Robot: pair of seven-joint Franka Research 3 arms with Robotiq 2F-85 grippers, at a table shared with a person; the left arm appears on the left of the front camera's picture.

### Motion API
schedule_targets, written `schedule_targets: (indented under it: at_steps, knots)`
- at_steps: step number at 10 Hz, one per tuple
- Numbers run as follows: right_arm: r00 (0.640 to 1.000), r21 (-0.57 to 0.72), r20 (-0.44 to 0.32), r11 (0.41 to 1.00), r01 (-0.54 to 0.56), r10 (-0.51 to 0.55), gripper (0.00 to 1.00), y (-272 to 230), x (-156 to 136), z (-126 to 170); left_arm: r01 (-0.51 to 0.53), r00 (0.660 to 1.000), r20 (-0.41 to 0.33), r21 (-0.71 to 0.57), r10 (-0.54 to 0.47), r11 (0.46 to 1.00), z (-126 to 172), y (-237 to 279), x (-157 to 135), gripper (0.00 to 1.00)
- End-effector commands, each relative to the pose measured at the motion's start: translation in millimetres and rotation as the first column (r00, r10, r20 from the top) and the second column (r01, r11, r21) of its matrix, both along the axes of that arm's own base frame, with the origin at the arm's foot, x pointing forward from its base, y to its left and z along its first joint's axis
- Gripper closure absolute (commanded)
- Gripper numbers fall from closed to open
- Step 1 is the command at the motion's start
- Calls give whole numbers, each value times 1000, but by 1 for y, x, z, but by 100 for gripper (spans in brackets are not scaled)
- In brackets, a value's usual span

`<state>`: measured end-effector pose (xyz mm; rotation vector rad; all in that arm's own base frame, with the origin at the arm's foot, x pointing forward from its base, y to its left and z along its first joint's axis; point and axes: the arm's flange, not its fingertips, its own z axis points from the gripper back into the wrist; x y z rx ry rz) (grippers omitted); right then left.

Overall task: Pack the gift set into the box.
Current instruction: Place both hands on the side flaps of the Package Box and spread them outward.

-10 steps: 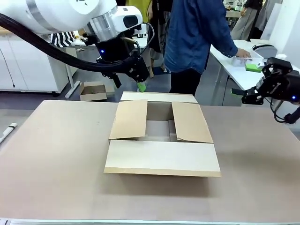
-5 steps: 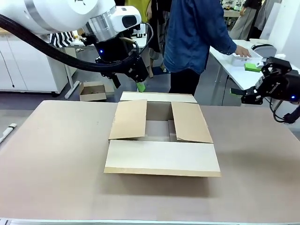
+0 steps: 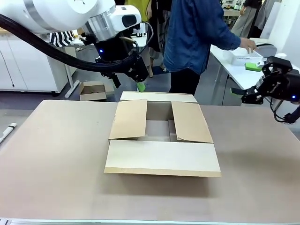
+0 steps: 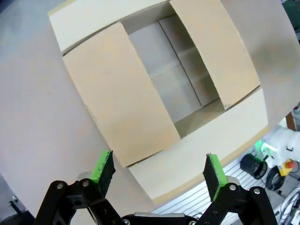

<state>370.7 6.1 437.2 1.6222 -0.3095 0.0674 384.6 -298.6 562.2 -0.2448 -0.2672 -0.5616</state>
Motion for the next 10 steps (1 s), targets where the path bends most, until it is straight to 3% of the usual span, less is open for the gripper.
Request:
schedule_targets:
  at_steps: [1,2,3,4,5,6,7,9,10]
  knots:
    - [1000,28,-10,1000,10,-9,0,3,-2,3,1,1000,-16,-123,-3,992,16,17,-7,0]
    - [1000,28,-10,1000,10,-9,0,3,-2,3,1,1000,-16,-123,-3,992,16,17,-7,0]
    - [1000,28,-10,1000,10,-9,0,3,-2,3,4,1000,-7,-33,-5,999,6,3,-1,0]
    - [1000,28,-10,1000,10,-9,0,3,-2,3,-149,988,56,184,141,971,-20,-42,-5,0]
    - [1000,28,-10,1000,10,-9,0,3,-2,3,-180,983,76,293,165,939,-47,-81,-8,0]
    - [1000,28,-10,1000,10,-9,0,3,-2,3,-132,991,16,339,134,932,-69,-109,-8,0]
    - [1000,28,-10,1000,10,-9,0,3,-2,3,-142,989,20,369,145,919,-85,-127,-4,0]
    - [1000,28,-10,1000,10,-9,0,3,-2,3,-283,959,90,409,270,868,-99,-142,11,0]
    - [1000,28,-10,1000,10,-9,0,3,-2,3,-148,989,68,350,132,925,-108,-118,-28,0]
